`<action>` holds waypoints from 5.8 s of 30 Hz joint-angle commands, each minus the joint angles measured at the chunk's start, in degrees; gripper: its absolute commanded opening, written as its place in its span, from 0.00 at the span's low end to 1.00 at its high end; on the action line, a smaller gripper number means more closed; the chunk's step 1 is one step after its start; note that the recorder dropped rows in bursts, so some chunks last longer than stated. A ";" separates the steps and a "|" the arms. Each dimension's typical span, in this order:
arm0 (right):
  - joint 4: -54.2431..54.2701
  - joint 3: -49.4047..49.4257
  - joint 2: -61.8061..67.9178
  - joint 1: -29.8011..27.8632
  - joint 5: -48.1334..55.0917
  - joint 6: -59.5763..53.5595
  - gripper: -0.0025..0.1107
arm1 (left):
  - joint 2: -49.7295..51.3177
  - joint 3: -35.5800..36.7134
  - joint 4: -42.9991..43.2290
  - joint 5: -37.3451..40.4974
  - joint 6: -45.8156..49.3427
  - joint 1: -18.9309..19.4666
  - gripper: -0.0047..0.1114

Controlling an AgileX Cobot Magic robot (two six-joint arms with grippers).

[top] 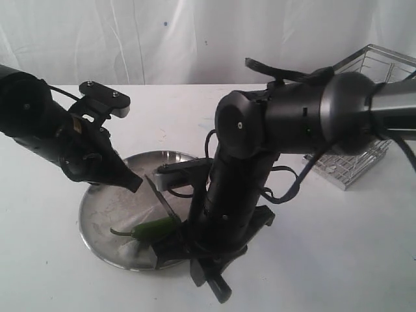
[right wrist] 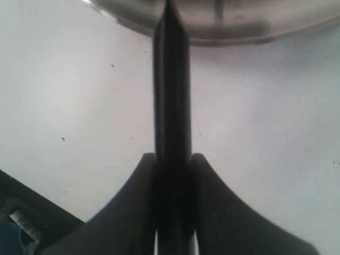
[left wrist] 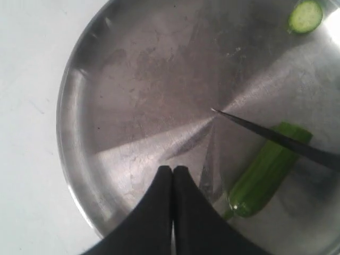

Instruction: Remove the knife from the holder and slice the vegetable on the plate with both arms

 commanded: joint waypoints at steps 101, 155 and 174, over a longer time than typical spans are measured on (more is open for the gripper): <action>3.07 -0.82 4.44 -0.16 -3.23 9.70 0.02 | 5.24 22.07 43.14 -76.02 -24.00 13.35 0.04; 3.09 -0.82 6.93 -0.16 -4.82 9.80 0.02 | 27.03 11.77 56.36 -89.11 -60.86 13.37 0.04; 3.09 -0.82 6.93 -0.16 -4.84 9.80 0.02 | 28.98 11.39 66.11 -65.92 -65.77 13.37 0.04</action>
